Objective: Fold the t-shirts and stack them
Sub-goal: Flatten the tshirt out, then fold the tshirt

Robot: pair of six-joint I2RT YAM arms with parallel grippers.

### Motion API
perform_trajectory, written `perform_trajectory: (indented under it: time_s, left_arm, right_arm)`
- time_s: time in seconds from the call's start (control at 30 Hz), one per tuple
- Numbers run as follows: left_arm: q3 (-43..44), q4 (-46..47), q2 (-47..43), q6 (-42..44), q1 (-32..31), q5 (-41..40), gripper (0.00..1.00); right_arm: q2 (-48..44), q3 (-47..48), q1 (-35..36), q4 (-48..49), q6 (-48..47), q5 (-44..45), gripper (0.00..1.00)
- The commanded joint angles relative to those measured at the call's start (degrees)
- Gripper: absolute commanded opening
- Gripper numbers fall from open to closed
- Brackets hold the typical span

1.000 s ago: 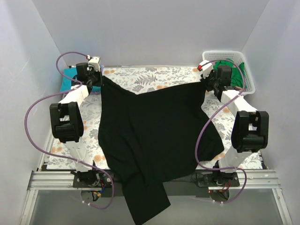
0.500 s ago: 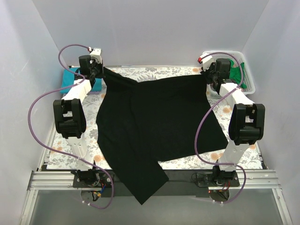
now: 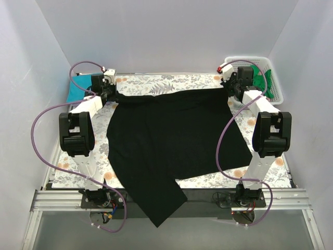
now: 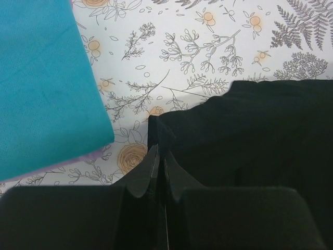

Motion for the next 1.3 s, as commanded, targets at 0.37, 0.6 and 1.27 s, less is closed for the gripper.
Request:
perform_trajectory:
  time_s: [0.37,0.6,1.27]
  left_arm:
    - [-9.5,-18.0,-29.3,8.6,-0.6,6.6,0.00]
    - [-18.8,-34.3,-40.2,15.7,-2.7,17.9,0.00]
    - [-30.6,-38.7,-39.2,21.7,-6.6,12.7,0.00]
  right_arm:
    - [-6.6,-1.3,-1.2,-8.8,-9.8,-4.8,0.01]
    - [-9.2,-7.2,-3.0,-11.5,-16.7,-6.1,0.01]
    - [-2.4,-9.4,-3.3,-14.5,-19.3,-4.4,0.01]
